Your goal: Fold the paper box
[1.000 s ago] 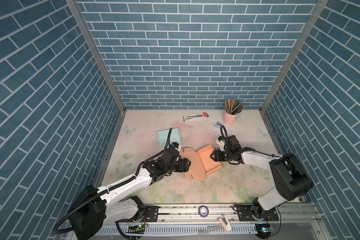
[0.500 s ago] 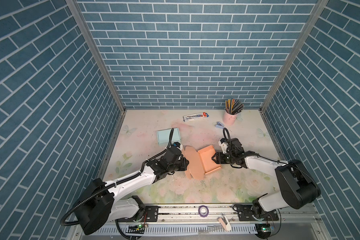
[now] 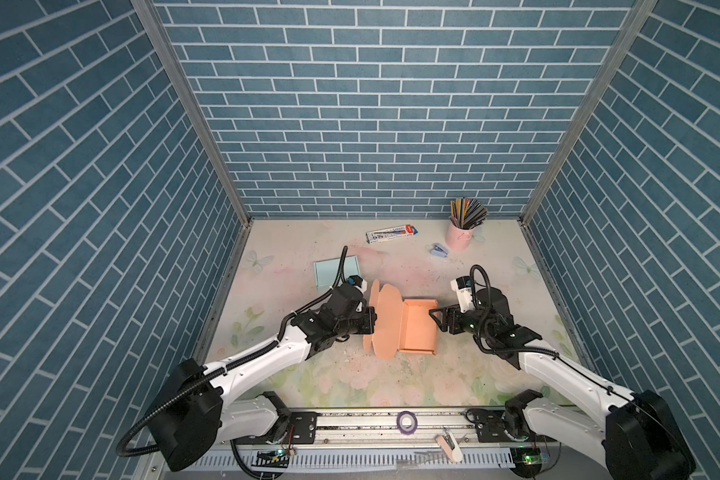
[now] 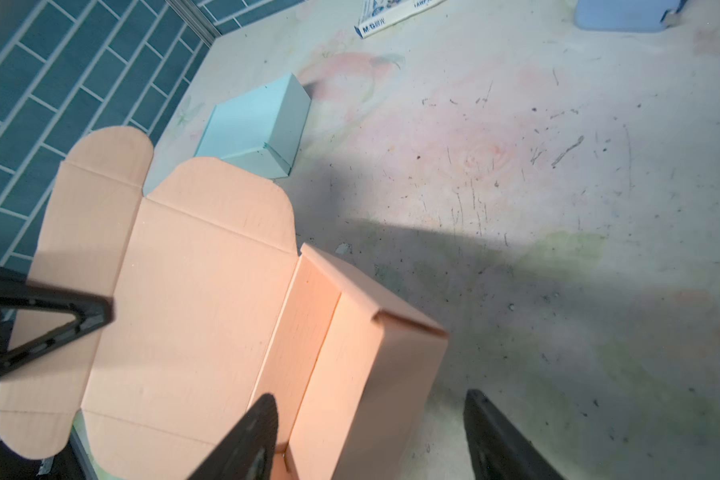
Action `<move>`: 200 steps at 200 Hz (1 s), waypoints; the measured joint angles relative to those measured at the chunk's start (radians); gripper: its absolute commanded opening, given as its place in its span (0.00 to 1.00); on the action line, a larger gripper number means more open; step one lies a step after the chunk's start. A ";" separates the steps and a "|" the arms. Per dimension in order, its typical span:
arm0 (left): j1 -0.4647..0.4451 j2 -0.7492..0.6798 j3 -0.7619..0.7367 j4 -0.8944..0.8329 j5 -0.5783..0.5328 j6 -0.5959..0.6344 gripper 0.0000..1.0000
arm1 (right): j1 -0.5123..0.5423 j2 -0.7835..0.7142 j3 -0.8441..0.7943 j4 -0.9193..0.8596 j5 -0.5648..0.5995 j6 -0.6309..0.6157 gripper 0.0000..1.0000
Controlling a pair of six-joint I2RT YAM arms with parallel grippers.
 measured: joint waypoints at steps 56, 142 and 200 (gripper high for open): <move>0.047 -0.010 0.231 -0.256 0.104 0.312 0.07 | 0.000 -0.158 -0.085 0.181 -0.077 -0.046 0.80; 0.036 -0.005 0.336 -0.505 0.204 0.586 0.07 | 0.000 0.206 0.083 0.538 -0.453 -0.185 0.82; 0.027 0.022 0.411 -0.622 0.204 0.706 0.07 | 0.000 0.306 0.252 0.409 -0.589 -0.350 0.84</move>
